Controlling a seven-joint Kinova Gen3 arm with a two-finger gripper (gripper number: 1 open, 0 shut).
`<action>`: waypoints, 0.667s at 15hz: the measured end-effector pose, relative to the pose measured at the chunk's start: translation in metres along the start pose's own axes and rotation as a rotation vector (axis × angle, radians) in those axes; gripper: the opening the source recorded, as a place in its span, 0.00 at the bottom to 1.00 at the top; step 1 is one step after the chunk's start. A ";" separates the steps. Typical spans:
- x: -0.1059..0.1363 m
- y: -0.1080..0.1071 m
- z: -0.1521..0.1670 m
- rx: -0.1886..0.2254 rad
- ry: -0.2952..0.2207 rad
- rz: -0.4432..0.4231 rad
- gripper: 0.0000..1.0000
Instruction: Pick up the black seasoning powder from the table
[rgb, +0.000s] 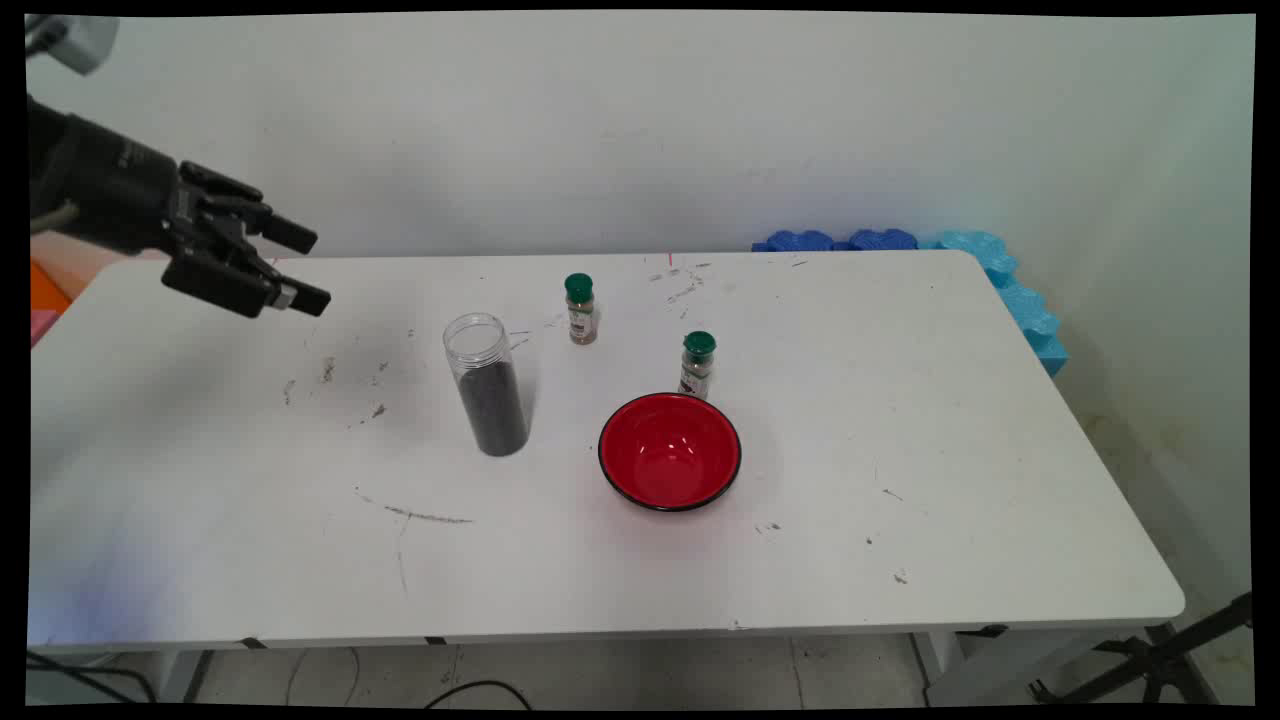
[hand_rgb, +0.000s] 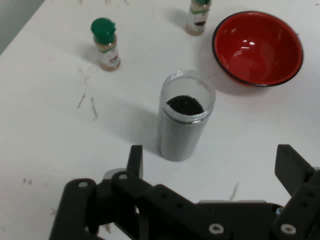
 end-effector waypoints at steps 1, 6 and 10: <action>-0.005 -0.001 0.003 0.008 -0.003 -0.005 1.00; -0.026 -0.003 0.026 0.041 0.006 -0.025 1.00; -0.044 -0.005 0.049 0.068 0.026 -0.046 1.00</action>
